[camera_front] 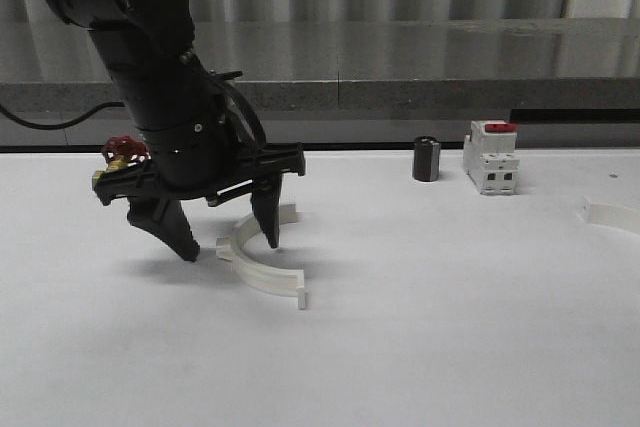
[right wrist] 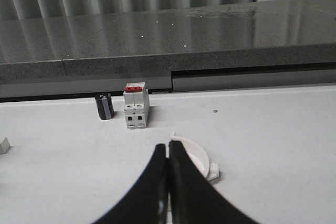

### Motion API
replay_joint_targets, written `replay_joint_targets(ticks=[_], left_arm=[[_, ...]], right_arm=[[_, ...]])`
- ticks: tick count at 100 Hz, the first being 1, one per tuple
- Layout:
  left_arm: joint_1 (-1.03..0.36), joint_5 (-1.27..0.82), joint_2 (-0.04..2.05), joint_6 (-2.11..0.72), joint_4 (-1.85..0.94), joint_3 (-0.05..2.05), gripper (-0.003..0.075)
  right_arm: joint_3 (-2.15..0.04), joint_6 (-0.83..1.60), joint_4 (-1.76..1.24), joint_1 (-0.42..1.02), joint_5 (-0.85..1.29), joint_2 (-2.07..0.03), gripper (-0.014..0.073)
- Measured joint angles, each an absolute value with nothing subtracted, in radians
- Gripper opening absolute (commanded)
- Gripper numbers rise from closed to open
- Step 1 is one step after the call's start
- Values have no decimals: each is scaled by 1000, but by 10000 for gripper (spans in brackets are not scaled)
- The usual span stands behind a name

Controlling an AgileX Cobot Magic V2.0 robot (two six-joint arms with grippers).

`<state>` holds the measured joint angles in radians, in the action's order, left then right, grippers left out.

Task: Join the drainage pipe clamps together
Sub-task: 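Set the clamp half down, open the left gripper and withdraw, then grasp the other white clamp half with the right gripper and lift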

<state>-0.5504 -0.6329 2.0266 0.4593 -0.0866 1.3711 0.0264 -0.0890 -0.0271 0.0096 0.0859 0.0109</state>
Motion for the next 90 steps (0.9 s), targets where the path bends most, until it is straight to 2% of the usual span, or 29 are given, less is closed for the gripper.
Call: replay_joint_targets(ticks=[22, 43, 62, 90], left_arm=[[-550, -636, 1972, 357, -85, 1371, 640], [-550, -605, 1774, 304, -10, 1325, 640], [-504, -479, 1504, 300, 54, 1124, 640], [-300, -342, 1037, 300, 88, 756, 640]], right_arm=[[26, -89, -27, 10, 86, 11, -118], [26, -89, -27, 10, 86, 11, -118], [26, -89, -27, 10, 86, 11, -118], [26, -89, -27, 10, 85, 11, -118]])
